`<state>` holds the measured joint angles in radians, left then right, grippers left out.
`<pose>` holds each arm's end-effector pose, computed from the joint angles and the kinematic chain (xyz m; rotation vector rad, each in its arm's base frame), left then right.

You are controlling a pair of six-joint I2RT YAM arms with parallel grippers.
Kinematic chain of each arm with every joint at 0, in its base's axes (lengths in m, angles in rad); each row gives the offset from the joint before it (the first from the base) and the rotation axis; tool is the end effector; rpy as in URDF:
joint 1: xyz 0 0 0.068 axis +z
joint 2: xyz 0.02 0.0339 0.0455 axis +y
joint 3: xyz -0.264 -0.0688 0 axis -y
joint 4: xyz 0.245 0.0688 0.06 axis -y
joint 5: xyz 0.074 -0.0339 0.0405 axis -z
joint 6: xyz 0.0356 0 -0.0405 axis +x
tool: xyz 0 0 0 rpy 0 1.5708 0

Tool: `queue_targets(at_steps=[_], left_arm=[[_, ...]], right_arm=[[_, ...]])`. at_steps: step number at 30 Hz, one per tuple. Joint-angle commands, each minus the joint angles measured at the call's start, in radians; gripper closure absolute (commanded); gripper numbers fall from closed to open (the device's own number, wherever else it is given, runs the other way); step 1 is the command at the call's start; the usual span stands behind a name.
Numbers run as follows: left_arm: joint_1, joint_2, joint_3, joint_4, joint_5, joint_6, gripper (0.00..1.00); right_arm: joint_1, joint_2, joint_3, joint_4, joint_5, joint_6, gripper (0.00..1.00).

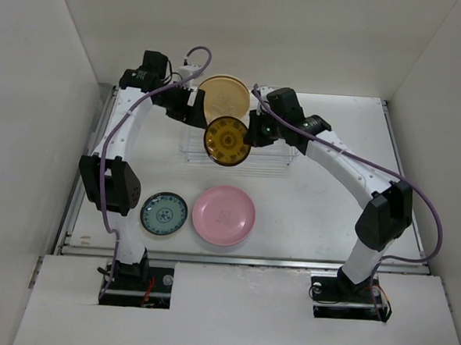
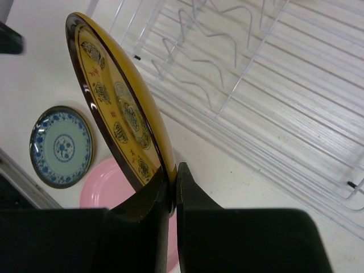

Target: Unload the plates from the dish rack

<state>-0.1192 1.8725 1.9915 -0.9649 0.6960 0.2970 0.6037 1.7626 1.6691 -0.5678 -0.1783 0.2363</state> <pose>0.3962 -0.0704 0.3784 0.7730 2.1523 -0.7424 0.3306 0.2356 0.3426 -0.5188 2.2422 0.6460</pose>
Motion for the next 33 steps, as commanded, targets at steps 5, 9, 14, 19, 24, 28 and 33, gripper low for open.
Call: queue_targets(at_steps=[5, 9, 14, 19, 24, 28, 33], left_arm=[[-0.045, 0.042, 0.021, -0.101, 0.08, 0.077, 0.24], [-0.08, 0.033, 0.0, -0.101, 0.132, 0.077, 0.25], [-0.094, 0.013, -0.045, -0.164, 0.132, 0.077, 0.69], [-0.094, 0.002, -0.054, -0.276, 0.143, 0.137, 1.0], [-0.044, -0.044, -0.065, -0.397, 0.132, 0.2, 1.0], [0.007, -0.044, -0.01, -0.579, 0.031, 0.397, 1.0], [0.073, -0.126, -0.152, -0.626, -0.134, 0.525, 1.0]], right_arm=[[0.005, -0.081, -0.074, 0.147, -0.153, 0.024, 1.0], [0.005, -0.094, -0.088, 0.178, -0.179, 0.035, 1.0], [0.015, -0.094, -0.088, 0.212, -0.188, 0.044, 1.0], [0.024, -0.085, -0.088, 0.233, -0.231, 0.054, 1.0], [0.024, -0.048, -0.051, 0.184, -0.231, 0.044, 0.8], [0.024, -0.048, -0.037, 0.166, -0.231, 0.034, 0.34], [0.024, -0.048, -0.019, 0.166, -0.195, 0.034, 0.25]])
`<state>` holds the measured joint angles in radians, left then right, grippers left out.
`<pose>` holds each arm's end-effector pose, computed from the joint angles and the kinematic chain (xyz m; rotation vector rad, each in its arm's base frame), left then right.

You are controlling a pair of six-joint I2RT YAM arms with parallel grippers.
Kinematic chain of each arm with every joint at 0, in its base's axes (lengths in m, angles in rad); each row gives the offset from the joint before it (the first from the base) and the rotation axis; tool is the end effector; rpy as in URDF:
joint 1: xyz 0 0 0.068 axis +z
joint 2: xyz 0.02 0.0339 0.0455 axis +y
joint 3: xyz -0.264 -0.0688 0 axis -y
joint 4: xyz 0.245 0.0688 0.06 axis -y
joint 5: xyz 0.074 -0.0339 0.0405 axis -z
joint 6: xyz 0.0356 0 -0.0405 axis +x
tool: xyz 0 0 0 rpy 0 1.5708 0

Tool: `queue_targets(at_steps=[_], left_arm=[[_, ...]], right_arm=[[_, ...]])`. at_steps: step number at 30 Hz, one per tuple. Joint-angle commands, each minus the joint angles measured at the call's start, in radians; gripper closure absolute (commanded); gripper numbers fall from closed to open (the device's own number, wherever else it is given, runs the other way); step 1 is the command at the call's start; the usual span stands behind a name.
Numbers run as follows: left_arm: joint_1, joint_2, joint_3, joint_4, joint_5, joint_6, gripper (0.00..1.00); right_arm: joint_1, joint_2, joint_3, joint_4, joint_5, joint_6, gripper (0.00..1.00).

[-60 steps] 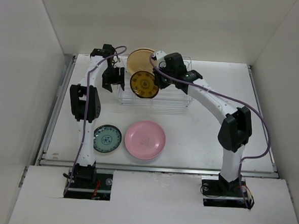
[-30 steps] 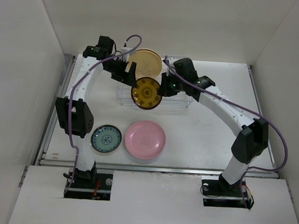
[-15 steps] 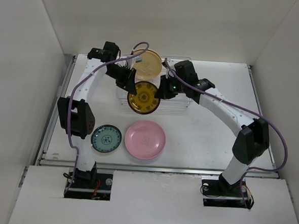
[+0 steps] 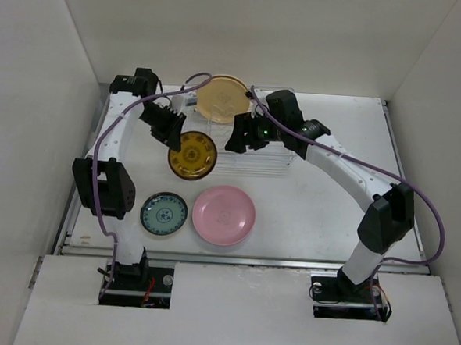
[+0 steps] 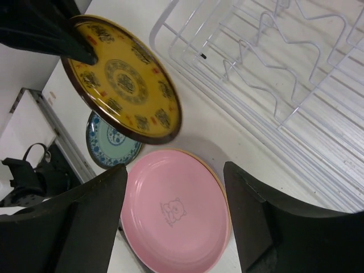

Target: Unload the plates from the dish rack

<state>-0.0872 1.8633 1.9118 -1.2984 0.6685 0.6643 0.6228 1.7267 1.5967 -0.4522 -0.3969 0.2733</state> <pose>0.3668 -0.0542 0.3414 1.0718 2.3253 -0.7334 0.3176 0.2450 0.3433 -0.6291 2.1656 0.9298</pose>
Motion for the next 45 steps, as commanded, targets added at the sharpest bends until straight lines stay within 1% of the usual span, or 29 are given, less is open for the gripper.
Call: queue_targets(at_steps=[1, 2, 3, 4, 6, 9, 11, 13, 16, 18, 19, 21, 23, 27, 28, 31, 33, 34, 36, 40, 41, 42, 44, 45], left_arm=[[0.052, -0.13, -0.094, -0.292, -0.131, 0.175, 1.0], [0.061, -0.141, -0.114, -0.292, -0.188, 0.194, 1.0], [0.061, -0.163, -0.137, -0.292, -0.22, 0.221, 1.0], [0.076, -0.173, -0.189, -0.292, -0.251, 0.278, 1.0], [0.092, -0.184, -0.239, -0.292, -0.321, 0.322, 1.0], [0.127, -0.203, -0.327, -0.292, -0.34, 0.392, 1.0], [0.127, -0.204, -0.4, -0.292, -0.349, 0.426, 1.0], [0.127, -0.191, -0.44, -0.292, -0.349, 0.451, 1.0], [0.127, -0.152, -0.479, -0.292, -0.349, 0.451, 1.0], [0.107, -0.107, -0.502, -0.292, -0.339, 0.439, 1.0], [0.107, -0.095, -0.502, -0.292, -0.339, 0.439, 0.98], [0.081, -0.072, -0.502, -0.292, -0.325, 0.4, 0.84], [0.063, -0.062, -0.502, -0.292, -0.313, 0.4, 0.69], [0.063, -0.073, -0.491, -0.292, -0.313, 0.4, 0.58], [0.063, -0.073, -0.481, -0.292, -0.325, 0.4, 0.52], [0.063, -0.082, -0.461, -0.292, -0.351, 0.388, 0.48], [0.063, -0.092, -0.461, -0.292, -0.372, 0.388, 0.4], [0.063, -0.104, -0.461, -0.292, -0.398, 0.388, 0.36], [0.053, -0.115, -0.473, -0.259, -0.435, 0.364, 0.3], [0.053, -0.133, -0.459, -0.24, -0.435, 0.363, 0.29], [0.053, -0.133, -0.45, -0.24, -0.435, 0.35, 0.25], [0.053, -0.142, -0.438, -0.224, -0.435, 0.319, 0.25], [0.053, -0.154, -0.395, -0.132, -0.435, 0.253, 0.25], [0.064, -0.154, -0.376, -0.093, -0.435, 0.213, 0.25]], right_arm=[[0.005, -0.012, 0.054, 0.05, 0.024, -0.003, 0.25], [0.005, -0.012, 0.054, 0.05, 0.035, -0.012, 0.25], [0.005, -0.012, 0.063, 0.05, 0.035, -0.023, 0.25], [0.005, -0.012, 0.072, 0.04, 0.035, -0.023, 0.25], [0.005, -0.012, 0.072, 0.029, 0.035, -0.032, 0.25], [0.005, -0.012, 0.082, 0.029, 0.035, -0.043, 0.25], [0.005, -0.012, 0.071, 0.02, 0.024, -0.043, 0.25], [0.005, -0.012, 0.071, 0.02, 0.024, -0.043, 0.25], [0.005, -0.003, 0.062, 0.02, 0.024, -0.052, 0.25], [0.005, -0.003, 0.062, 0.02, 0.015, -0.052, 0.25], [0.005, 0.007, 0.062, 0.011, 0.015, -0.052, 0.25], [0.005, 0.007, 0.072, 0.01, 0.015, -0.052, 0.25], [0.005, 0.007, 0.072, 0.001, 0.015, -0.052, 0.25], [0.005, 0.007, 0.082, -0.008, 0.047, -0.062, 0.25], [0.005, 0.007, 0.082, -0.008, 0.075, -0.062, 0.25], [0.005, 0.007, 0.101, -0.008, 0.136, -0.072, 0.24], [0.005, 0.019, 0.126, -0.019, 0.173, -0.081, 0.21], [0.005, 0.028, 0.138, -0.019, 0.185, -0.091, 0.21], [0.005, 0.057, 0.187, -0.042, 0.185, -0.103, 0.2], [0.005, 0.086, 0.239, -0.054, 0.227, -0.112, 0.2], [0.005, 0.1, 0.25, -0.054, 0.236, -0.112, 0.2], [-0.004, 0.1, 0.273, -0.043, 0.257, -0.112, 0.2], [-0.005, 0.122, 0.296, -0.023, 0.288, -0.112, 0.2], [-0.017, 0.122, 0.321, 0.003, 0.332, -0.112, 0.2]])
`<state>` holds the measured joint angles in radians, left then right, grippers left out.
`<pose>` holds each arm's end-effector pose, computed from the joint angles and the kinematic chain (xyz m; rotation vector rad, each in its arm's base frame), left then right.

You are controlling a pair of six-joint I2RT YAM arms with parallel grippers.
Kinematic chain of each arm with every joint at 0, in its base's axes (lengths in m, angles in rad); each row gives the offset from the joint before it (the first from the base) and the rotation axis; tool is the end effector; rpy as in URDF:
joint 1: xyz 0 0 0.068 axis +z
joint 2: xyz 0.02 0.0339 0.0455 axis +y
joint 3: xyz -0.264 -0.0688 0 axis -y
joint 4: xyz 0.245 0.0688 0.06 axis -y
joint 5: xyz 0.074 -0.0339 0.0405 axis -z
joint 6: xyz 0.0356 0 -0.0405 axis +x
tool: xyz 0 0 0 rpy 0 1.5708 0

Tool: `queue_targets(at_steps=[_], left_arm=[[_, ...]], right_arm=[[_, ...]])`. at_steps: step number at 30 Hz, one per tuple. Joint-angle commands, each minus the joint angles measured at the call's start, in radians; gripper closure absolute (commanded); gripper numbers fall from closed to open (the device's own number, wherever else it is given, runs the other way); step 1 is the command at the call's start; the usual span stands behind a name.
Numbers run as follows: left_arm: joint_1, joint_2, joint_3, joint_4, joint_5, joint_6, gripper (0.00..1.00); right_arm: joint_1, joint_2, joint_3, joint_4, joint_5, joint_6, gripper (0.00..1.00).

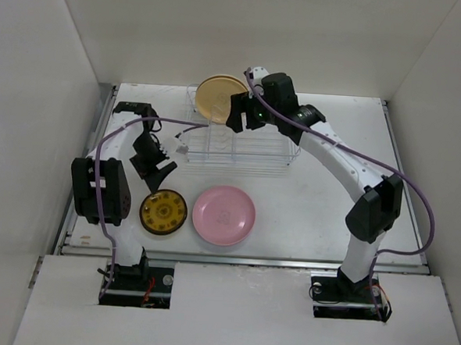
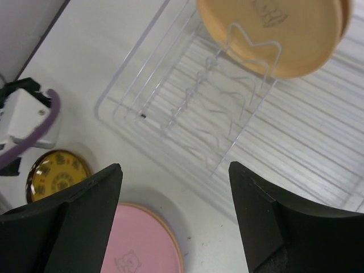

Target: Unload the plates from the dish rack

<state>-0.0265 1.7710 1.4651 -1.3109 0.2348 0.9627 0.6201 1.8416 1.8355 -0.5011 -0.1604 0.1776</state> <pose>0.3189 -0.0167 0.2472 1.4435 2.6940 -0.3534 0.3478 0.2553 0.3734 -0.5670 2.0607 0.6459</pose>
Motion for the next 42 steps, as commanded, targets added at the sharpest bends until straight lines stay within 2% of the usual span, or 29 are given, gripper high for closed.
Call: queue_targets(at_steps=[1, 4, 5, 6, 9, 12, 13, 15, 18, 22, 26, 28, 31, 32, 33, 34, 35, 36, 41, 42], left_arm=[[0.004, -0.062, 0.118, -0.014, 0.011, -0.176, 0.26], [0.013, -0.012, 0.222, 0.057, 0.105, -0.329, 0.28], [0.013, 0.007, 0.294, 0.117, 0.127, -0.463, 0.28], [0.013, 0.028, 0.328, 0.146, 0.161, -0.531, 0.28], [0.001, 0.14, 0.457, 0.232, 0.161, -0.742, 0.28], [-0.013, 0.28, 0.611, 0.233, 0.106, -0.817, 0.29], [-0.013, 0.31, 0.645, 0.233, 0.097, -0.834, 0.29], [-0.023, 0.384, 0.705, 0.233, 0.087, -0.86, 0.29], [-0.023, 0.433, 0.706, 0.259, 0.078, -0.889, 0.29], [-0.023, 0.449, 0.697, 0.305, 0.162, -0.901, 0.29], [-0.023, 0.467, 0.675, 0.374, 0.187, -0.923, 0.29], [-0.023, 0.494, 0.685, 0.374, 0.175, -0.923, 0.35], [-0.023, 0.525, 0.71, 0.332, 0.175, -0.909, 0.57], [-0.023, 0.538, 0.71, 0.332, 0.175, -0.9, 0.66], [-0.023, 0.538, 0.71, 0.322, 0.175, -0.9, 0.79], [-0.023, 0.547, 0.71, 0.308, 0.175, -0.891, 0.84], [-0.023, 0.547, 0.71, 0.308, 0.175, -0.881, 0.88], [-0.023, 0.547, 0.71, 0.296, 0.185, -0.881, 0.93], [-0.023, 0.507, 0.656, 0.318, 0.196, -0.872, 1.0], [-0.023, 0.492, 0.643, 0.318, 0.196, -0.889, 1.0]], right_arm=[[-0.014, 0.033, 0.096, 0.065, 0.123, -0.017, 0.18], [-0.026, 0.094, 0.19, 0.088, 0.227, -0.062, 0.2], [-0.039, 0.15, 0.223, 0.088, 0.245, -0.088, 0.22], [-0.039, 0.18, 0.255, 0.088, 0.245, -0.105, 0.27], [-0.048, 0.295, 0.376, 0.099, 0.271, -0.173, 0.33], [-0.048, 0.384, 0.45, 0.162, 0.35, -0.184, 0.47], [-0.06, 0.396, 0.45, 0.188, 0.364, -0.184, 0.57], [-0.069, 0.424, 0.433, 0.287, 0.393, -0.184, 0.57], [-0.069, 0.453, 0.421, 0.404, 0.482, -0.175, 0.44], [-0.088, 0.527, 0.482, 0.44, 0.507, -0.175, 0.44], [-0.097, 0.57, 0.505, 0.461, 0.418, -0.175, 0.44], [-0.097, 0.593, 0.518, 0.461, 0.371, -0.165, 0.44], [-0.106, 0.633, 0.536, 0.461, 0.346, -0.145, 0.46], [-0.106, 0.643, 0.55, 0.461, 0.32, -0.132, 0.49], [-0.106, 0.662, 0.55, 0.461, 0.308, -0.132, 0.52], [-0.106, 0.662, 0.564, 0.461, 0.299, -0.121, 0.57], [-0.106, 0.673, 0.564, 0.461, 0.289, -0.121, 0.61], [-0.106, 0.673, 0.564, 0.461, 0.289, -0.11, 0.7], [-0.106, 0.63, 0.522, 0.452, 0.265, -0.11, 0.97], [-0.106, 0.618, 0.486, 0.452, 0.265, -0.11, 0.97]])
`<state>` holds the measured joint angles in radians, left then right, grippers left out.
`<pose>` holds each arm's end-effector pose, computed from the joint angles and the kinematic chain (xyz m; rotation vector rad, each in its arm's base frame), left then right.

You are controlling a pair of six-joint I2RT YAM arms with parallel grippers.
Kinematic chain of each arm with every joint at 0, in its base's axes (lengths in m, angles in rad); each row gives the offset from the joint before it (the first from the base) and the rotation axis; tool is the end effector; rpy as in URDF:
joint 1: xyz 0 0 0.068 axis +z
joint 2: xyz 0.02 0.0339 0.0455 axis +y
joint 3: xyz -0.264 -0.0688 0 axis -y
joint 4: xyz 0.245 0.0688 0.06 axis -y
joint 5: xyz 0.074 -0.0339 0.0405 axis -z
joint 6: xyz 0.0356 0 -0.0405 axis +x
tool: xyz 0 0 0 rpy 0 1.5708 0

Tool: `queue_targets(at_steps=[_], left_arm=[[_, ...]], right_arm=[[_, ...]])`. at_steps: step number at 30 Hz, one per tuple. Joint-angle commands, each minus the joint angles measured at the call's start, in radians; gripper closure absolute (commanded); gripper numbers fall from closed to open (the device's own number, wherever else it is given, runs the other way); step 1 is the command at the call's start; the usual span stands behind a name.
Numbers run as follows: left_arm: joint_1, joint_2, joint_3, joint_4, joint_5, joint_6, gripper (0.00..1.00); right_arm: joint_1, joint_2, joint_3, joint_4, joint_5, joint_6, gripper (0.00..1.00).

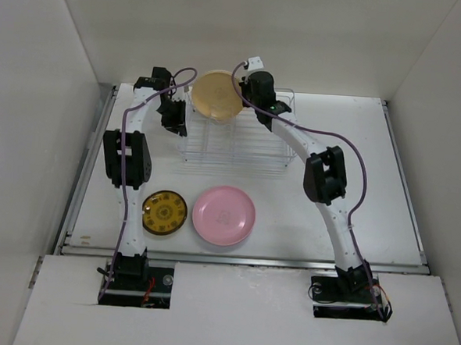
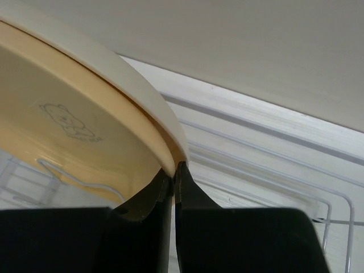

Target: Unload the plates from the dish rack

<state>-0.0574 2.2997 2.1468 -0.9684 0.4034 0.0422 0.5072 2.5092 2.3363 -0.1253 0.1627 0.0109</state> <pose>0.4919 -0.0423 0.2363 0.2552 2.6365 -0.5456 0.5176 0.2810 0.2544 -0.3495 1.8371 0.2062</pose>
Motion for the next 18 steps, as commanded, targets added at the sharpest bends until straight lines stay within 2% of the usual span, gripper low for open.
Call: queue_targets(at_steps=[1, 7, 8, 9, 18], left_arm=[[0.008, -0.037, -0.039, -0.015, 0.028, 0.01, 1.0], [0.008, -0.037, -0.039, 0.004, 0.008, -0.054, 1.0], [0.008, -0.037, -0.039, 0.004, 0.008, -0.054, 1.0], [0.008, -0.037, -0.039, 0.004, -0.007, -0.065, 1.0], [0.008, -0.046, -0.03, 0.013, -0.054, -0.084, 1.0]], right_arm=[[0.007, -0.079, -0.035, 0.085, -0.058, 0.057, 0.97], [0.007, -0.168, -0.159, 0.085, -0.017, 0.057, 0.96], [0.007, -0.191, -0.17, 0.085, -0.002, 0.057, 0.96], [0.007, -0.202, -0.181, 0.085, -0.002, 0.057, 1.0], [0.007, -0.325, -0.261, 0.085, 0.011, 0.057, 1.0]])
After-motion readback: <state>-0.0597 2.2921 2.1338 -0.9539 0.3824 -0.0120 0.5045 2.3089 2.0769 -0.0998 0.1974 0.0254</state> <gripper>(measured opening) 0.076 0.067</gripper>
